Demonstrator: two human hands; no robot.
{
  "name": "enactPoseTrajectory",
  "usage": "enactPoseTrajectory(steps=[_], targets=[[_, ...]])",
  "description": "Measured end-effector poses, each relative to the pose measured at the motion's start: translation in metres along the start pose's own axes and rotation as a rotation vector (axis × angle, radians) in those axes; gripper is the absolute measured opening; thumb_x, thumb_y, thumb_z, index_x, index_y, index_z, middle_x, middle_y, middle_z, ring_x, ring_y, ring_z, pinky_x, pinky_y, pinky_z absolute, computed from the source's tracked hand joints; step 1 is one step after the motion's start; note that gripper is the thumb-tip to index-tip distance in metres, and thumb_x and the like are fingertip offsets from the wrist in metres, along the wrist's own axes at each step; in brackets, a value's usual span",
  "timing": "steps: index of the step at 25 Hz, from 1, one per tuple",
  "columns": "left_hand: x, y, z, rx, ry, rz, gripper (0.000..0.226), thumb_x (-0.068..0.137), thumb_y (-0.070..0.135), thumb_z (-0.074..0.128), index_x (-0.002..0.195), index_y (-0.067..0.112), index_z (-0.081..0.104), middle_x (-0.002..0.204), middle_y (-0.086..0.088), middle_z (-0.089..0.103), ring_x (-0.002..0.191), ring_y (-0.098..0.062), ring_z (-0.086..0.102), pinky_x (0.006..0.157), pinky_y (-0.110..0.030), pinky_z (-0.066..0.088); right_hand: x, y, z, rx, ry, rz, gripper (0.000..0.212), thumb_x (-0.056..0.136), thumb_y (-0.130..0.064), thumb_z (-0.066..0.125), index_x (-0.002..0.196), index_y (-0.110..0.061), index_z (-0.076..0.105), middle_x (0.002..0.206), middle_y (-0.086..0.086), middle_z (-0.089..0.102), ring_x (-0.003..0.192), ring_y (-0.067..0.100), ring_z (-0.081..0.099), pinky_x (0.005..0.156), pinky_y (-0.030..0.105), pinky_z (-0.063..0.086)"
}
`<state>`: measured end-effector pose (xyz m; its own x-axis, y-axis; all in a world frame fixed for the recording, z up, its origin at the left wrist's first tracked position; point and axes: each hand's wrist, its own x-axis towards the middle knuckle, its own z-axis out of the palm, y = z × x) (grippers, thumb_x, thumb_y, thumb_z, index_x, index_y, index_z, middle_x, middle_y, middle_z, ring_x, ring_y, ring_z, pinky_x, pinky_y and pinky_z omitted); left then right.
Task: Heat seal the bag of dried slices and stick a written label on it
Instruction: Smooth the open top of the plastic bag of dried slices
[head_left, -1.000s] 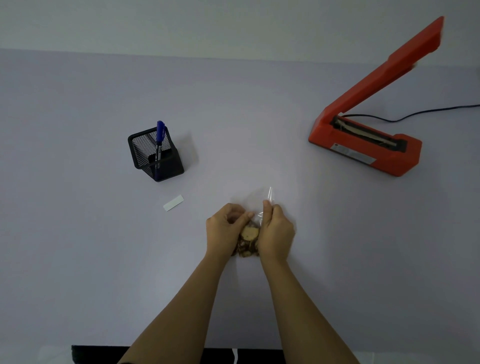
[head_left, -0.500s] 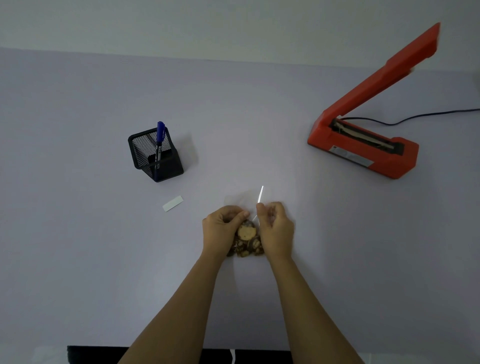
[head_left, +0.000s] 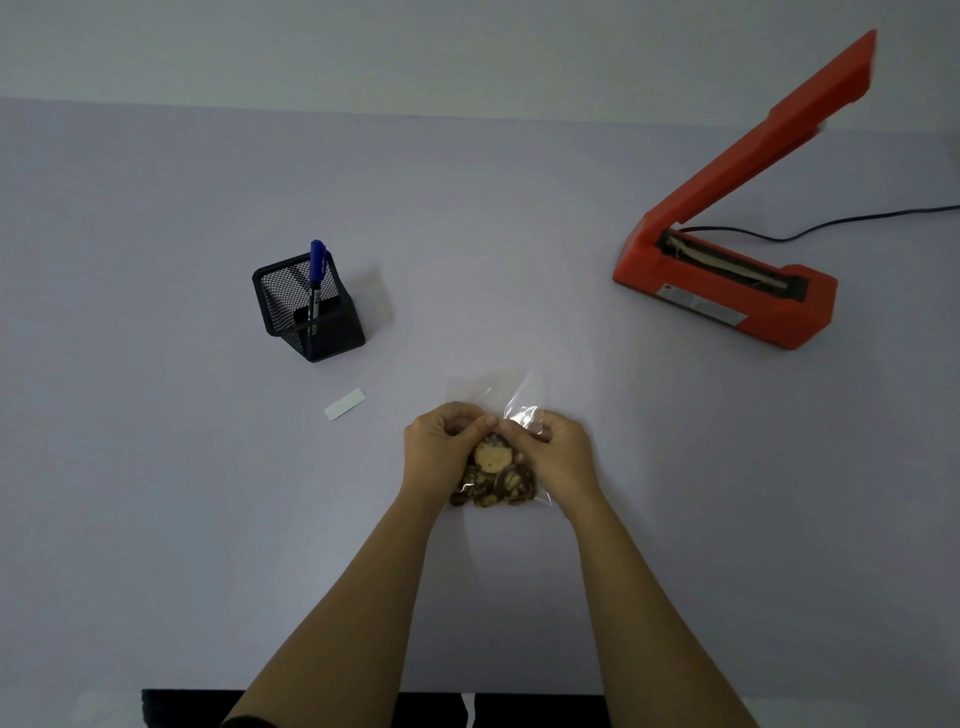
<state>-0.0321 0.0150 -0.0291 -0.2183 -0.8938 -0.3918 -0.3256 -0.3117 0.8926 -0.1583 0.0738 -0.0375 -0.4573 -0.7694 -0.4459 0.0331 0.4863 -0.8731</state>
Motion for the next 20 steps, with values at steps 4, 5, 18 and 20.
enactPoseTrajectory(steps=[4,5,18,20], targets=[[0.001,-0.001,-0.003,0.081,-0.028,0.021,0.005,0.076,0.023,0.075,0.076,0.019,0.072,0.07,0.005,0.071,0.063,0.002,0.065,0.059,-0.012,0.053,-0.001,0.001,0.002,-0.007,0.013,0.017,0.015,0.076,-0.029,0.075,0.066,-0.026,0.064,0.073,-0.006,0.071,0.07,0.007,0.068,0.065,0.024,0.054],[0.002,-0.001,-0.004,0.091,-0.031,0.021,0.005,0.076,0.024,0.076,0.075,0.02,0.072,0.07,0.005,0.071,0.063,0.001,0.066,0.06,-0.013,0.054,-0.002,0.002,0.003,-0.02,0.02,0.013,0.016,0.076,-0.028,0.075,0.065,-0.025,0.064,0.073,-0.007,0.07,0.068,0.003,0.066,0.063,0.021,0.052],[0.001,0.002,-0.011,0.128,-0.063,0.032,0.007,0.084,0.027,0.067,0.078,0.026,0.071,0.072,0.01,0.07,0.068,0.0,0.066,0.061,-0.013,0.054,-0.003,0.002,0.011,-0.062,0.068,0.109,0.011,0.078,-0.033,0.071,0.071,-0.026,0.067,0.076,-0.004,0.073,0.076,0.013,0.069,0.078,0.043,0.057],[0.0,-0.001,-0.01,0.187,0.003,0.044,0.01,0.081,0.029,0.069,0.074,0.023,0.071,0.068,0.008,0.069,0.065,-0.004,0.065,0.058,-0.013,0.052,-0.004,0.001,0.012,-0.076,0.086,0.109,0.011,0.077,-0.032,0.071,0.069,-0.026,0.067,0.073,-0.005,0.072,0.074,0.014,0.069,0.076,0.042,0.057]])
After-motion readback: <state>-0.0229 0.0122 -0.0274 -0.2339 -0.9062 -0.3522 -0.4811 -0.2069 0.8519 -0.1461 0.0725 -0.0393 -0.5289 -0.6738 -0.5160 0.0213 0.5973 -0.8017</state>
